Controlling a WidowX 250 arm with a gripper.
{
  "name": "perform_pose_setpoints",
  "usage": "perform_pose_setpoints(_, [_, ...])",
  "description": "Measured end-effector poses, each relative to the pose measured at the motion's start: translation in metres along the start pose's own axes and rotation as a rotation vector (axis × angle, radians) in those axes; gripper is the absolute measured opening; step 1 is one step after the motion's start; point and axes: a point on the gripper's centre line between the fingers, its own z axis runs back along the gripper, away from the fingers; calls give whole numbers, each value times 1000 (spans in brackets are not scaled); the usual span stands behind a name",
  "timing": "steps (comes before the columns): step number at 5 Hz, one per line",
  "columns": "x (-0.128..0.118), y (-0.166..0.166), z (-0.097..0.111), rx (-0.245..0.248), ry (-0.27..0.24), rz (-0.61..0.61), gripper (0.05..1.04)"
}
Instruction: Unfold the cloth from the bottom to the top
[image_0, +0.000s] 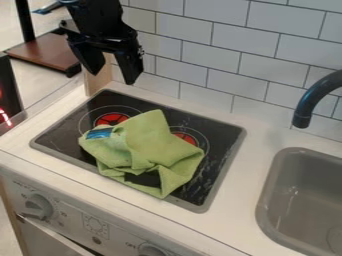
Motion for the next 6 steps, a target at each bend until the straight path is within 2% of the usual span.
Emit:
perform_pose_setpoints(1, [-5,-2,-5,-9,22,4,998])
perform_pose_setpoints(4, [-40,-27,-40,31,152,-97,998])
perform_pose_setpoints(5, [-55,-36,-56,51,213,-146,998])
perform_pose_setpoints(6, [-60,-31,-62,84,226,-131,998])
